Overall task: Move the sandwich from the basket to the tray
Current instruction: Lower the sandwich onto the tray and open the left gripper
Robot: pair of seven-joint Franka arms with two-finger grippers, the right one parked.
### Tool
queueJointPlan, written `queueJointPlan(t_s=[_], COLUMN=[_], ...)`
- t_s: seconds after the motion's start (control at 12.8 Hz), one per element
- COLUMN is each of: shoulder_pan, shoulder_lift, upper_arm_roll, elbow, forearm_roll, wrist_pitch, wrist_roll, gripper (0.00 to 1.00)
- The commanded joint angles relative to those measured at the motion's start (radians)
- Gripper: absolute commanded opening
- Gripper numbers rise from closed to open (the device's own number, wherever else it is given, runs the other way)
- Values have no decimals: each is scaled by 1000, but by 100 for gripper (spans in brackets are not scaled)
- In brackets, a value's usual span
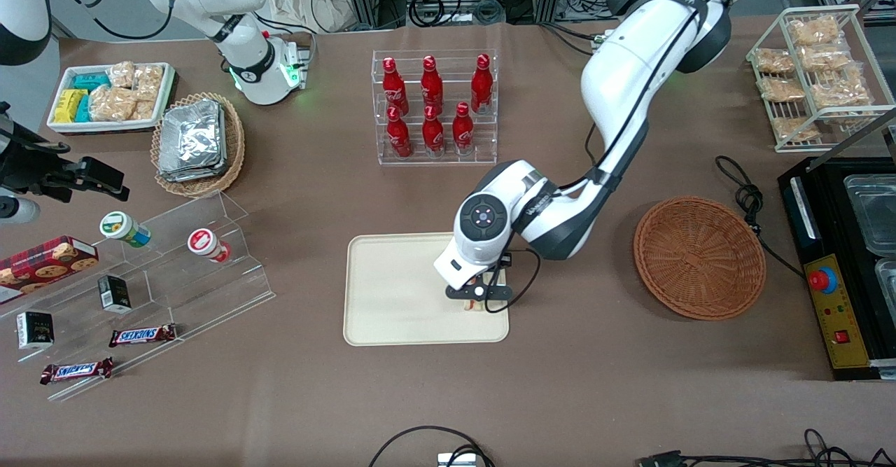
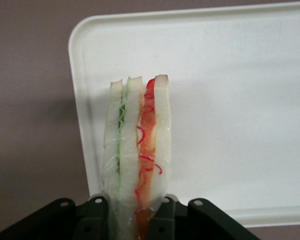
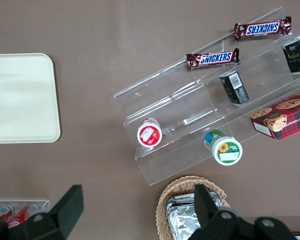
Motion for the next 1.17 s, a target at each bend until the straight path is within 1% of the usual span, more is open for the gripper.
queueJointPlan(t_s=[0.0, 0.16, 0.31, 0.47, 0.63, 0.7, 1.02, 1.1], shoulder_pan=[-26, -26, -26, -26, -26, -26, -26, -26], shoulder_lift=[47, 57, 62, 67, 68, 68, 74, 74], upper_arm_roll=[19, 19, 19, 19, 19, 19, 19, 19], elbow=[53, 52, 50, 49, 47, 44, 41, 41], forearm_roll=[20, 20, 20, 20, 20, 20, 20, 20], wrist_pitch=[12, 22, 22, 28, 33, 41, 47, 55], wrist_roll=[-16, -16, -16, -18, -19, -20, -47, -49], gripper=[4, 4, 8, 16, 20, 23, 38, 44])
